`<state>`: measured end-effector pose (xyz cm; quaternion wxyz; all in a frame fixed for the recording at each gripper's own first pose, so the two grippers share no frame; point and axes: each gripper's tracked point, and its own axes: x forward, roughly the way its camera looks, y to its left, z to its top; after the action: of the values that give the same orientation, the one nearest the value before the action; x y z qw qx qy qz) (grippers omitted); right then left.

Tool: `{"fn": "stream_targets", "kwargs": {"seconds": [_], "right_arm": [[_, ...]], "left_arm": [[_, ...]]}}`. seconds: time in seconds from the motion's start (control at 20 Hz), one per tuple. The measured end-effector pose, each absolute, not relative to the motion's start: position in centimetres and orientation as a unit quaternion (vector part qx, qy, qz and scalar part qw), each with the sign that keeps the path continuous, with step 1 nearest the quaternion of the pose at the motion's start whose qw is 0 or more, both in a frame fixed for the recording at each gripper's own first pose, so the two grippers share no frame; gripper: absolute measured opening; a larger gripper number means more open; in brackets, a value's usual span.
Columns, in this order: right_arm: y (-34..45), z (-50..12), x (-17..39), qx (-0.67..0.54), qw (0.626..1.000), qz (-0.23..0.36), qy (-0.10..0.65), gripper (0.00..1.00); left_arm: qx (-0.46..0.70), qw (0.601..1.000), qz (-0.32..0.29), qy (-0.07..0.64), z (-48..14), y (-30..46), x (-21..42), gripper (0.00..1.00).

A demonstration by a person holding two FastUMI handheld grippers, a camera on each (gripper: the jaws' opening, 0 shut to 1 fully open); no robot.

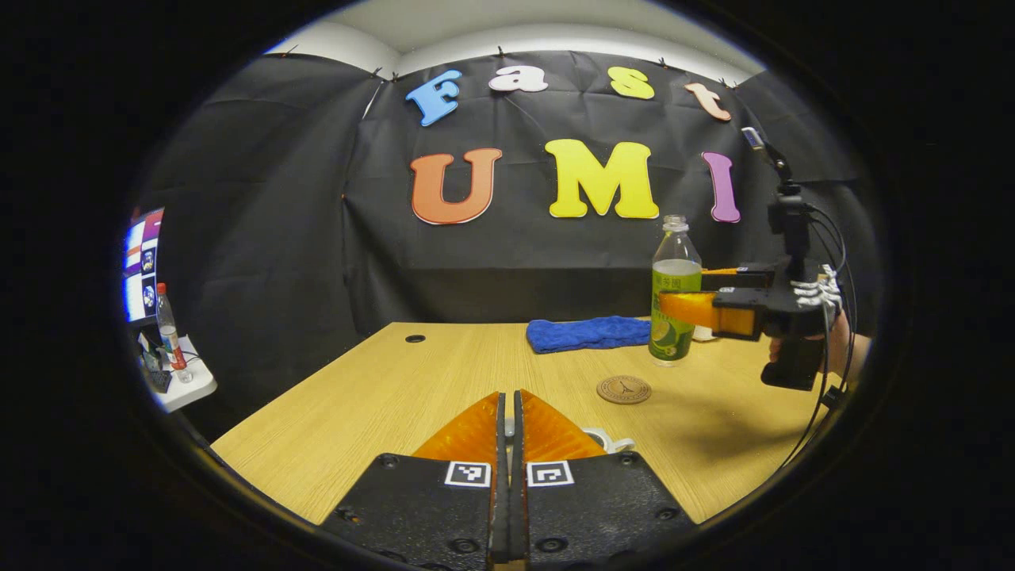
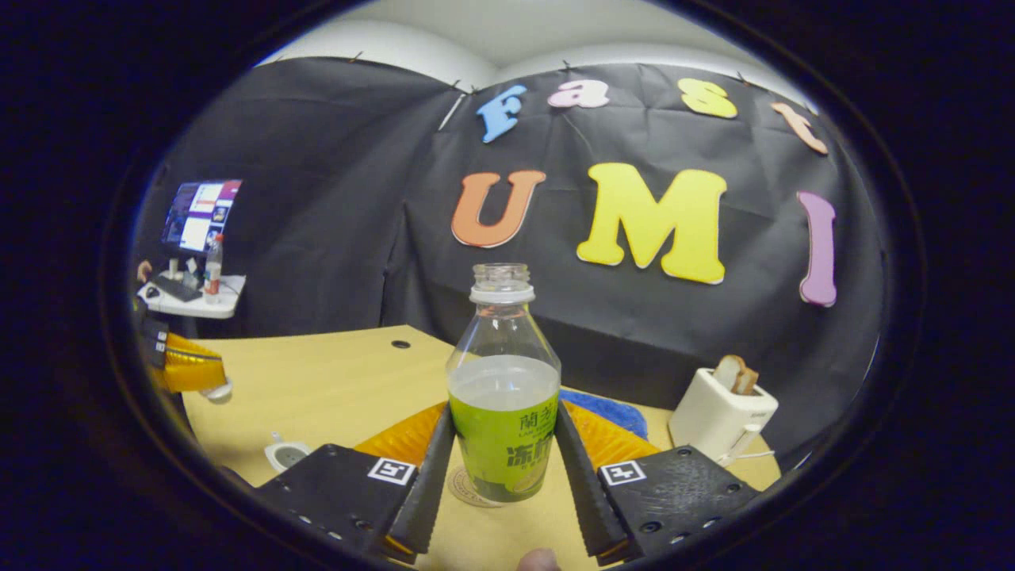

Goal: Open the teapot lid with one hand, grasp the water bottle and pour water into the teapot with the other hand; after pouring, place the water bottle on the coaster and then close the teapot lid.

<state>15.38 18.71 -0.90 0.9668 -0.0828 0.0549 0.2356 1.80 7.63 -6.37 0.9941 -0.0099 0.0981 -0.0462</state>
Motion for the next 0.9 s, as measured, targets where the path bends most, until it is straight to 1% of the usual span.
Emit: {"fn": "stream_targets", "kwargs": {"seconds": [0.15,0.45,0.8,0.9], "right_arm": [[19.7,-2.9,17.6,-0.044,0.966,0.244,0.078,0.7],[20.3,-7.3,20.2,-0.012,0.963,0.234,0.131,0.7],[20.6,-8.4,20.9,-0.025,0.965,0.228,0.129,0.7],[20.3,-8.5,21.0,-0.031,0.967,0.217,0.128,0.72]], "left_arm": [[-0.01,0.994,-0.048,0.098,-6.5,7.5,1.8,0.02],[-0.013,0.994,-0.042,0.102,-6.8,8.3,1.9,0.03],[-0.016,0.993,-0.039,0.11,-7.5,8.6,2.0,0.03],[-0.013,0.993,-0.039,0.11,-7.5,8.5,2.1,0.03]]}}
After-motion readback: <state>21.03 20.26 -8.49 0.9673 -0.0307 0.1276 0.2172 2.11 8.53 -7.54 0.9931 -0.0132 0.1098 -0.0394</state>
